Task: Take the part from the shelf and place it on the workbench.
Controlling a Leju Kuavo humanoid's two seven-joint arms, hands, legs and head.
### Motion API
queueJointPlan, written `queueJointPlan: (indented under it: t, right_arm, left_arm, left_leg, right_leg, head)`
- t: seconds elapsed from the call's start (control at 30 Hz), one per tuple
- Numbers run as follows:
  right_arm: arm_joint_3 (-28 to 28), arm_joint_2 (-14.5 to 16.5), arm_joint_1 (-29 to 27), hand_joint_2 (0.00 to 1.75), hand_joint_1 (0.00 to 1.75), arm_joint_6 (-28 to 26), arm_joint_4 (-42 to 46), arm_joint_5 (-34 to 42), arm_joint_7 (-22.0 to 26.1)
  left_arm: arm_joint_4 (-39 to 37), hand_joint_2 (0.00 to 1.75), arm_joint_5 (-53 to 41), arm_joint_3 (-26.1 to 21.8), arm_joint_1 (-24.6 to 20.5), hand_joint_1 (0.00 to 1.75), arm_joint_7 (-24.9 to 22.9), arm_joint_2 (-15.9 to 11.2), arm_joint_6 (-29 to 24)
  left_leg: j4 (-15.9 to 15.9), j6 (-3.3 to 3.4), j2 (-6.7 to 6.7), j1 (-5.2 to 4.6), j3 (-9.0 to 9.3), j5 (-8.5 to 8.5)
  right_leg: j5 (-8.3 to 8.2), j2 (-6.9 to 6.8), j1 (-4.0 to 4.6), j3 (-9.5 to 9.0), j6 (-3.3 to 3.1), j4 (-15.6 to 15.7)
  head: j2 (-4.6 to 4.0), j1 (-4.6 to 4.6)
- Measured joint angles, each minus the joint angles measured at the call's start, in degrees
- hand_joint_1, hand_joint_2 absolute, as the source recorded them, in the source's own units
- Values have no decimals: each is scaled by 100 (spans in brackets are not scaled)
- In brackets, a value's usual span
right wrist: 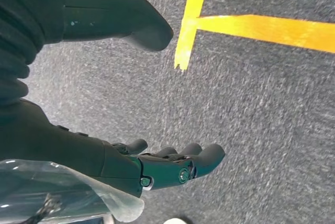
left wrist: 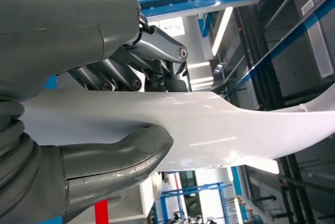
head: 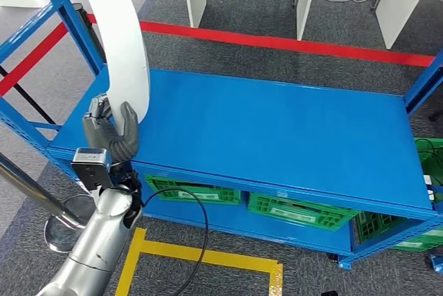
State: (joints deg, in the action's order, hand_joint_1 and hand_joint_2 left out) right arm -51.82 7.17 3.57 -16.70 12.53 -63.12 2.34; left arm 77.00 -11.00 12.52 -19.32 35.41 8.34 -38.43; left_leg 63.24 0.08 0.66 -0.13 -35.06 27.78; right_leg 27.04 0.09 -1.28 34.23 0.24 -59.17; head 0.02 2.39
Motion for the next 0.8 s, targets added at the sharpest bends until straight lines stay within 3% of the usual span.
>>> queueJointPlan:
  t: [0.07,0.17,0.23,0.3,0.33,0.37,0.4,0.43,0.47,0.53,0.57,0.67,0.73,0.8]
  right_arm:
    - [-1,0,0,175,0,-3,-1,-12,-53]
    - [-3,-4,-6,175,0,-9,-1,-17,-73]
    - [-3,-10,-6,175,0,-9,-2,-18,-75]
    - [-2,-12,-4,175,0,-8,-3,-22,-78]
    - [-3,-14,-3,175,0,-8,-3,-25,-79]
    - [-3,-17,-4,175,0,-8,-3,-28,-81]
    - [-4,-21,-4,175,0,-8,-3,-31,-86]
    - [-4,-24,-3,175,0,-8,-3,-36,-99]
    - [-4,-26,2,175,0,-8,-3,-41,-114]
    - [-4,-30,19,175,0,-7,-3,-57,-151]
    - [-4,-31,23,175,0,-5,-3,-63,-161]
    - [-5,-31,11,175,0,5,-4,-77,-172]
    - [-6,-30,14,175,0,19,-4,-85,-169]
    - [-7,-31,17,175,0,32,-4,-96,-158]
  left_arm:
    - [14,175,-20,0,-2,175,-18,-3,-33]
    - [20,175,-32,-6,0,175,-24,-7,-55]
    - [23,175,-33,-9,-5,175,-23,-3,-57]
    - [25,175,-34,-10,-2,175,-22,3,-57]
    - [25,175,-33,-10,2,175,-22,5,-57]
    - [25,175,-33,-11,5,175,-22,4,-57]
    - [25,175,-33,-13,6,175,-23,4,-59]
    - [25,175,-32,-14,7,175,-23,3,-64]
    - [25,175,-33,-16,7,175,-25,3,-71]
    - [28,175,-36,-21,6,175,-30,2,-96]
    - [31,175,-40,-22,4,175,-34,0,-107]
    - [33,175,-51,-23,0,175,-45,-17,-134]
    - [33,175,-63,-22,0,175,-62,-34,-148]
    - [33,175,-94,-22,1,175,-86,-44,-156]
  left_leg:
    - [-392,46,-1,-28,150,-125]
    - [-467,105,-2,-20,130,-178]
    - [-530,176,-18,4,101,-259]
    - [-537,215,-25,-4,24,-326]
    - [-533,218,-26,-13,-26,-361]
    - [-529,219,-26,-19,-77,-400]
    - [-522,214,-25,-22,-129,-438]
    - [-513,204,-23,-21,-178,-475]
    - [-499,187,-21,-19,-223,-509]
    - [-473,130,-19,-26,-295,-575]
    - [-461,96,-19,-30,-316,-611]
    - [-457,2,-12,-23,-339,-686]
    - [-271,-69,-12,-6,-405,-419]
    - [330,-134,-20,17,-543,151]
  right_leg:
    - [-20,-5,12,30,44,-3]
    - [-22,-13,9,78,144,2]
    - [258,-11,11,197,184,-279]
    - [717,-11,8,425,204,-951]
    - [879,-11,8,514,214,-1269]
    - [941,-12,9,527,221,-1437]
    - [896,-12,11,439,224,-1405]
    - [762,-12,11,244,222,-1161]
    - [618,-12,9,-25,215,-765]
    - [481,4,21,-475,191,-82]
    - [478,16,30,-567,175,84]
    - [414,15,40,-478,81,115]
    - [315,-15,23,-414,-14,128]
    - [205,-35,18,-325,-62,124]
  head:
    - [1,-1]
    - [1,1]
    - [0,-17]
    - [0,-31]
    - [0,-32]
    - [0,-30]
    - [0,-32]
    - [0,-32]
    - [0,-32]
    - [0,-26]
    - [0,-26]
    - [1,-19]
    - [1,-1]
    - [1,24]
